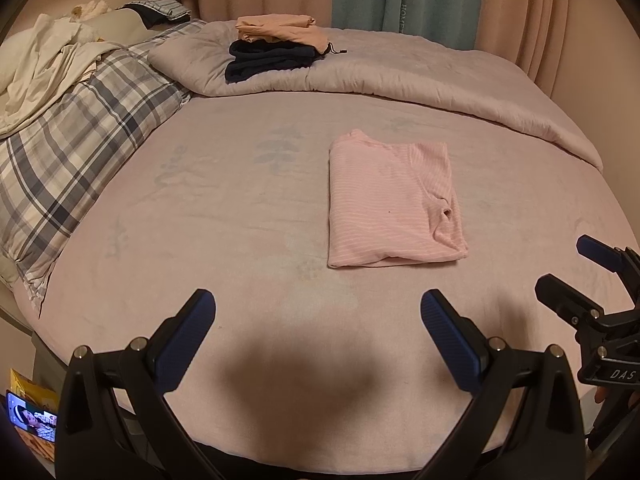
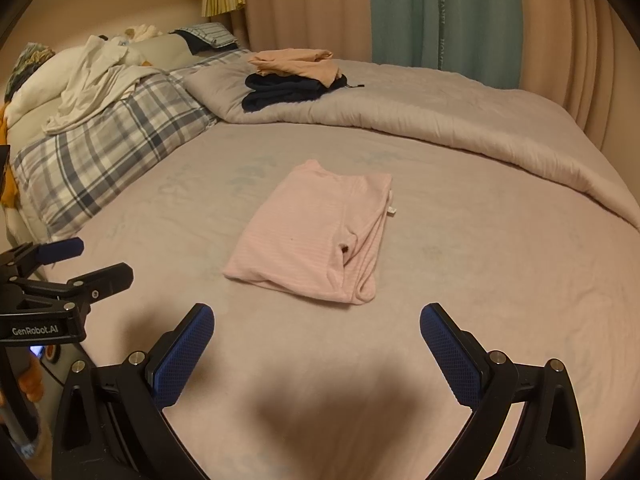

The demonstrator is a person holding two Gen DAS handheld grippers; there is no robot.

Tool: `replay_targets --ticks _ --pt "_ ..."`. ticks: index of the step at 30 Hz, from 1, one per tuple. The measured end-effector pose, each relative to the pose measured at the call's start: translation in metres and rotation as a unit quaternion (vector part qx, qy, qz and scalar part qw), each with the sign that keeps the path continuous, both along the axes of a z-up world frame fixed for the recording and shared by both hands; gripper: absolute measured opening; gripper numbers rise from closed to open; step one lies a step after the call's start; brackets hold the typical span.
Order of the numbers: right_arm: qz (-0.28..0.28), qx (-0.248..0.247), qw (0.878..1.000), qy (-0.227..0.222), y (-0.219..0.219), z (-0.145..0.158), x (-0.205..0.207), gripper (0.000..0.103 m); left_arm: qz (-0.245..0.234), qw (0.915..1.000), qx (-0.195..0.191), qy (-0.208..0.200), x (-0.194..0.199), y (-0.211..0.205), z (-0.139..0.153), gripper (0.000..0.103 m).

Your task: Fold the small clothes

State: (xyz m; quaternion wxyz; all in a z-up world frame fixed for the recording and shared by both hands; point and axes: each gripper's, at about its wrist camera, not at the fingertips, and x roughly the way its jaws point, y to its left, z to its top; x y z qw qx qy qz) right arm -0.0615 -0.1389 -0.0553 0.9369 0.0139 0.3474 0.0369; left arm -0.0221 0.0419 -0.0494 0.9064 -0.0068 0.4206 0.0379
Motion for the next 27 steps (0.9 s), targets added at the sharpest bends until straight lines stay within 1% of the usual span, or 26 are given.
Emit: replay_targets --ticks 27 --pt "0.001 0.000 1.000 0.002 0.0013 -0.0021 0.0005 0.102 -0.004 1.0000 0.001 0.007 -0.0017 -0.0063 -0.0059 0.103"
